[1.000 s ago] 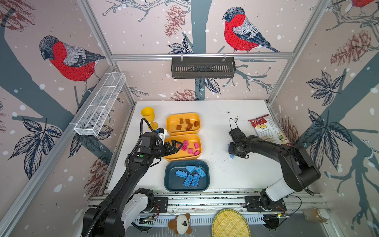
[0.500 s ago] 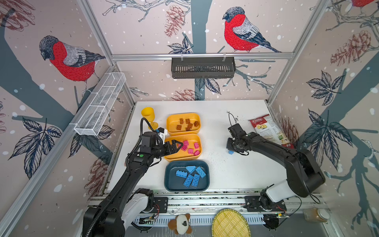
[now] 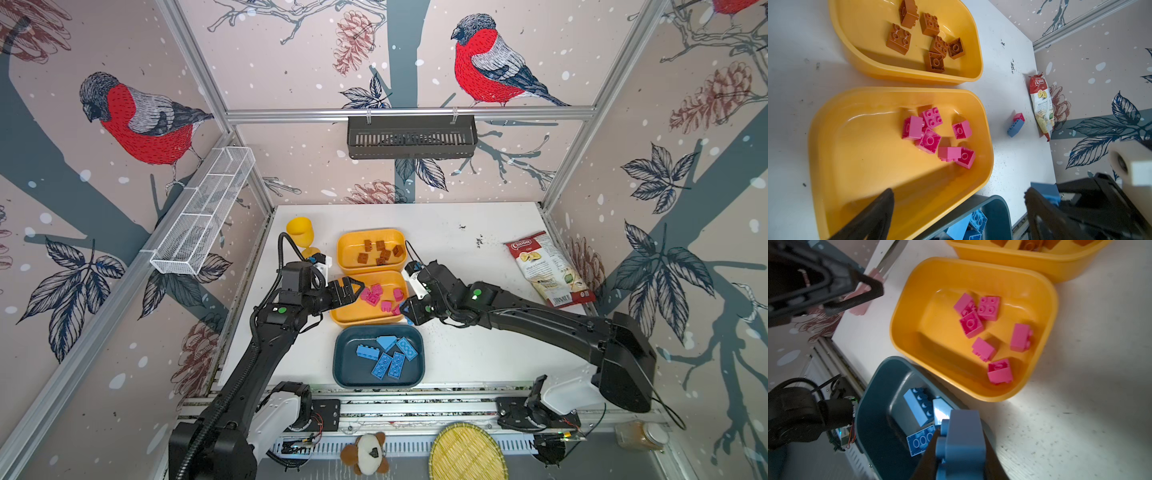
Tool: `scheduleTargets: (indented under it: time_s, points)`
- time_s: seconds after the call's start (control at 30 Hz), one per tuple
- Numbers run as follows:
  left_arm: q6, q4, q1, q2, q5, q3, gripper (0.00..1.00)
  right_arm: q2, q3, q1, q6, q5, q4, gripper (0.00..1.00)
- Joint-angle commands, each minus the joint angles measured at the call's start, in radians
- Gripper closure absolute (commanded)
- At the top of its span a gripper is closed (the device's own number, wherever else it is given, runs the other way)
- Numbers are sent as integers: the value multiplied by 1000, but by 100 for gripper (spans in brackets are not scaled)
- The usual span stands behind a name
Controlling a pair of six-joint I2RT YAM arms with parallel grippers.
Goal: Sort the legos into containers by color
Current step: Place the lego in the container.
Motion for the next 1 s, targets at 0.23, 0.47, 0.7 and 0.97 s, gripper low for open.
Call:
scheduleTargets:
  time_s: [0.23, 0.47, 0.7, 0.97]
  points:
    - [-38, -11, 5, 15, -27, 0, 3, 125, -47, 169, -20, -274, 341, 87]
    - [-50, 3, 4, 12, -13, -20, 3, 244, -9, 218, -36, -320, 389, 83]
    - [-53, 2, 4, -12, -6, -37, 3, 301, 42, 221, -51, -331, 377, 68]
    - [-51, 2, 5, -18, 10, -41, 3, 199, -25, 139, 2, -345, 413, 45]
